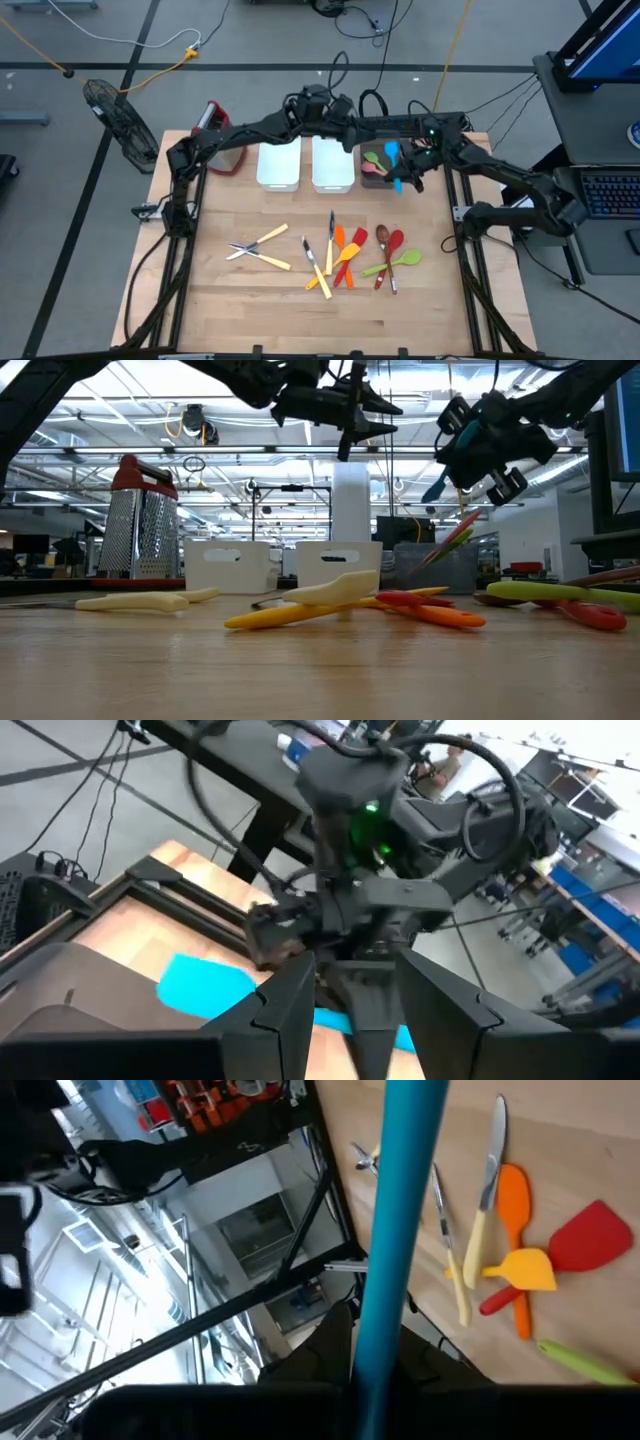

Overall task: Pick & Place Kitchen Items
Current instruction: Put the blue spatula into the black bin

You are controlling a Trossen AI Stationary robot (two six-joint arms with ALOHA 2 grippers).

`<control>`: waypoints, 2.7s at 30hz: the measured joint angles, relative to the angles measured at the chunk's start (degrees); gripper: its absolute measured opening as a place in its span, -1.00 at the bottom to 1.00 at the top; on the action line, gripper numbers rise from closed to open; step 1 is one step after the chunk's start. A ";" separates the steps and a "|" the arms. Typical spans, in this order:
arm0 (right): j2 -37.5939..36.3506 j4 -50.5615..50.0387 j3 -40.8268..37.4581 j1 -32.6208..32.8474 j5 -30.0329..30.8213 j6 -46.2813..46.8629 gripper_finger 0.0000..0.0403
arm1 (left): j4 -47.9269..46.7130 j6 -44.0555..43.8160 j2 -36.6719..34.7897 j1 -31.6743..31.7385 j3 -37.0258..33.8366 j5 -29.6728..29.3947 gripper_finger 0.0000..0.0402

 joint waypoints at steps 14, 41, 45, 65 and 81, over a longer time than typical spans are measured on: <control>7.11 0.08 0.02 -1.45 0.00 2.01 -0.95 | 0.08 3.27 0.00 -0.24 0.00 -0.07 -0.27; 15.62 0.43 0.02 -7.71 -0.24 8.64 -0.94 | 0.68 8.76 0.00 2.36 0.00 -0.15 -0.27; 15.63 0.45 0.02 -9.14 -0.26 8.38 -0.87 | 0.68 9.52 0.00 2.34 0.00 -0.13 -0.27; 15.24 5.89 0.02 -9.90 -0.84 7.46 -0.26 | 0.61 9.81 0.00 2.34 0.00 -0.13 -0.27; 4.48 5.43 0.02 -9.90 0.00 9.44 -0.15 | 0.48 7.91 0.00 1.84 0.00 0.02 -0.27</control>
